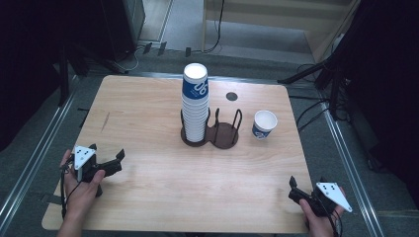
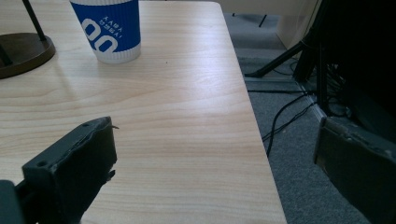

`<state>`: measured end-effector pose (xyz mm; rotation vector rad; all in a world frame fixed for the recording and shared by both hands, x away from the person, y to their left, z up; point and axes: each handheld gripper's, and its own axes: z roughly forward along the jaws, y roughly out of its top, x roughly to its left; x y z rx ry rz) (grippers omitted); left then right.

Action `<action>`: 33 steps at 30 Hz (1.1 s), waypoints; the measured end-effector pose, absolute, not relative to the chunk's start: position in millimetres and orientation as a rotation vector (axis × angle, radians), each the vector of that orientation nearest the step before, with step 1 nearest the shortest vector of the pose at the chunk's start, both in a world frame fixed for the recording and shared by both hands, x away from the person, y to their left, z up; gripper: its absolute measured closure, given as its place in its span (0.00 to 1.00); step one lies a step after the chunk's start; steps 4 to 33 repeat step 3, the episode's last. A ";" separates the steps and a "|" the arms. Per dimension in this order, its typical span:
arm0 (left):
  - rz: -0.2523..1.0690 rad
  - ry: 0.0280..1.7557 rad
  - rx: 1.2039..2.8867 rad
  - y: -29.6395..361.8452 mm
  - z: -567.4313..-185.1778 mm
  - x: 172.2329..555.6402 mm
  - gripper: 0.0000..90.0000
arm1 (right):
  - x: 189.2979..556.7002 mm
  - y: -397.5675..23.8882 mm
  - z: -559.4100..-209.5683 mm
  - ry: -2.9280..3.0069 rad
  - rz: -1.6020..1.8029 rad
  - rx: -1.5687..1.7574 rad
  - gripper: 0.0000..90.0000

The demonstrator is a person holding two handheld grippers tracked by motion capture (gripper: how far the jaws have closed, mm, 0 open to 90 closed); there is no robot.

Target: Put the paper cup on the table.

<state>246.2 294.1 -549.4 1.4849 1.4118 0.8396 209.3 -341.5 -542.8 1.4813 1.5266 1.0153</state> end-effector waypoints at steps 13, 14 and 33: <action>0.789 1.403 1.460 294.0 -547.2 245.0 0.00 | 207.9 -343.4 -543.3 1.516 1.030 1.495 0.00; 0.789 1.403 1.460 294.0 -547.2 245.0 0.00 | 207.9 -343.4 -543.3 1.516 1.030 1.495 0.00; 0.789 1.403 1.460 294.0 -547.2 245.0 0.00 | 207.9 -343.4 -543.3 1.516 1.030 1.495 0.00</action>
